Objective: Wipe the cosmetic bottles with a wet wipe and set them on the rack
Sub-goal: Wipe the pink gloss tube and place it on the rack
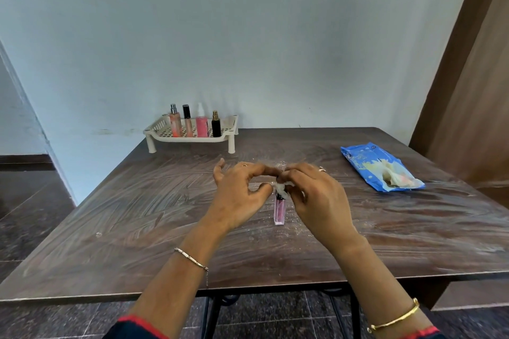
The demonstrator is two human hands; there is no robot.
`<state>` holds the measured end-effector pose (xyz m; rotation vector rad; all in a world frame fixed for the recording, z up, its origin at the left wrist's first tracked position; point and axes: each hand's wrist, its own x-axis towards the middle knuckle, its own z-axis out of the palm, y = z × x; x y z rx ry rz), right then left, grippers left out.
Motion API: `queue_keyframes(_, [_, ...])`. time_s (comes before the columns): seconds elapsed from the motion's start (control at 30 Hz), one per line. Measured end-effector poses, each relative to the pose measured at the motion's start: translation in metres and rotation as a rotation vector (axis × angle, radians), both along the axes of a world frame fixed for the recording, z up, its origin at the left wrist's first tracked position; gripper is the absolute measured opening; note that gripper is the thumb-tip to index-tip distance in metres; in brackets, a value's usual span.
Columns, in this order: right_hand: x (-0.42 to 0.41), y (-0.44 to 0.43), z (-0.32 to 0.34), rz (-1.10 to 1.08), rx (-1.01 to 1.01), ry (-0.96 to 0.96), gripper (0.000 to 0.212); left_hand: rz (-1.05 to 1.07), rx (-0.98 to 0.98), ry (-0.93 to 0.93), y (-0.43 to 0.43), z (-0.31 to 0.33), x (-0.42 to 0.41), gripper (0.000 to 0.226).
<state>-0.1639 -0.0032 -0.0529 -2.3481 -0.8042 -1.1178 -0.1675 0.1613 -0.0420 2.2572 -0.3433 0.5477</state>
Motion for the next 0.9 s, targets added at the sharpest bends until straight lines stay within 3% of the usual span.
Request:
queue_keyframes(0.13, [-0.01,-0.005,-0.019,-0.008,0.046,-0.083,0.016,0.013,0.079,-0.016,0.001,0.002,-0.003,0.027])
queue_keyframes(0.23, [-0.013,-0.011,-0.033,-0.01,0.127,-0.042,0.02,0.0,0.064,-0.002,0.002,0.004,-0.001,0.032])
queue_keyframes(0.4, [-0.016,-0.015,-0.039,0.054,0.584,0.145,0.023,0.008,0.104,-0.018,0.003,0.003,0.002,0.037])
queue_keyframes(0.47, [-0.017,-0.012,-0.033,0.126,0.651,0.172,0.022,0.021,0.152,-0.05,0.003,0.003,0.003,0.036])
queue_keyframes(0.67, [-0.012,0.007,-0.028,-0.008,0.161,-0.023,0.021,0.062,0.254,-0.139,0.003,0.006,0.004,0.036])
queue_keyframes(0.9, [-0.017,0.004,-0.052,-0.091,-0.15,0.075,0.015,0.073,0.328,-0.18,0.0,0.011,0.009,0.027])
